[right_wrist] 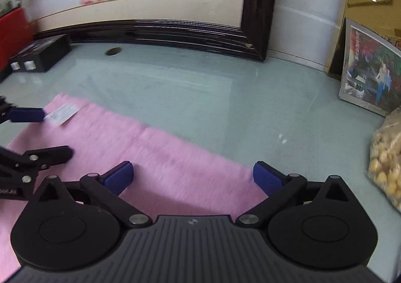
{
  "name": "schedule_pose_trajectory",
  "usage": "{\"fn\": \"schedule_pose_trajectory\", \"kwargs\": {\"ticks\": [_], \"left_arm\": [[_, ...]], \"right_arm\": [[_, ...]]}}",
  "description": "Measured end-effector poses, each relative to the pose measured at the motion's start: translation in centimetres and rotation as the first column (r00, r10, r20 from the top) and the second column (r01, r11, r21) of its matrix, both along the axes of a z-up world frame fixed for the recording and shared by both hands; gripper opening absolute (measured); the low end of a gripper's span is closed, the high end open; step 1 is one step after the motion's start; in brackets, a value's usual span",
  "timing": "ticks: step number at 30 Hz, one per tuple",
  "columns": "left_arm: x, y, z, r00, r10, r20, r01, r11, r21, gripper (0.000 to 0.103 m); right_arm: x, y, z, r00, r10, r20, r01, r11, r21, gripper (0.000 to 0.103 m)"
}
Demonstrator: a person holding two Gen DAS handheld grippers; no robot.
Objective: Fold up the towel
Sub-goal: 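Lower both tools onto the towel edge and close them on it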
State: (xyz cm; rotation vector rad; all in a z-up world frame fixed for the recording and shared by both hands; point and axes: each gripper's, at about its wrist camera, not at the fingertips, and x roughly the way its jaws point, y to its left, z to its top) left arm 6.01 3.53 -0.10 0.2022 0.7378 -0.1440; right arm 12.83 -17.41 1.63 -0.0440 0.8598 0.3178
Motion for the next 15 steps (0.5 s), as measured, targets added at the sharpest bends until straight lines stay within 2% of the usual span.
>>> {"fn": "schedule_pose_trajectory", "kwargs": {"ticks": [1, 2, 4, 6, 10, 13, 15], "left_arm": [[0.2, 0.2, 0.2, 1.0, 0.012, 0.012, -0.012, 1.0, 0.003, 0.064], [-0.1, 0.6, 0.5, 1.0, 0.015, 0.025, -0.015, 1.0, -0.004, 0.062], [-0.5, 1.3, 1.0, 0.999, 0.02, 0.05, -0.019, 1.0, -0.02, 0.063], [-1.5, 2.4, 2.3, 0.995, 0.024, 0.097, -0.018, 0.998, -0.067, 0.066], [-3.4, 4.1, 3.5, 0.992, -0.017, 0.123, 0.036, 0.988, -0.148, 0.077], [-4.0, 4.0, 3.2, 0.994, -0.073, 0.086, 0.087, 0.983, -0.164, 0.077], [-4.4, 3.1, 2.4, 0.993, -0.103, 0.055, 0.109, 0.986, -0.125, 0.077]], "right_arm": [[0.2, -0.9, 0.9, 1.0, -0.006, 0.022, 0.005, 0.998, 0.07, 0.086], [-0.1, -1.6, 1.6, 0.999, -0.005, 0.034, 0.001, 0.993, 0.121, 0.086], [-1.3, -2.5, 2.9, 0.998, 0.02, 0.053, -0.029, 0.985, 0.169, 0.086], [-3.0, -3.3, 3.9, 0.996, 0.053, 0.076, -0.067, 0.978, 0.198, 0.09], [-7.0, -3.5, 3.5, 0.993, 0.11, 0.027, -0.113, 0.988, 0.102, 0.091], [-9.1, -3.9, 2.7, 0.993, 0.111, -0.029, -0.11, 0.993, 0.037, 0.091], [-9.7, -3.6, 2.0, 0.993, 0.101, -0.067, -0.102, 0.995, -0.015, 0.091]]}}
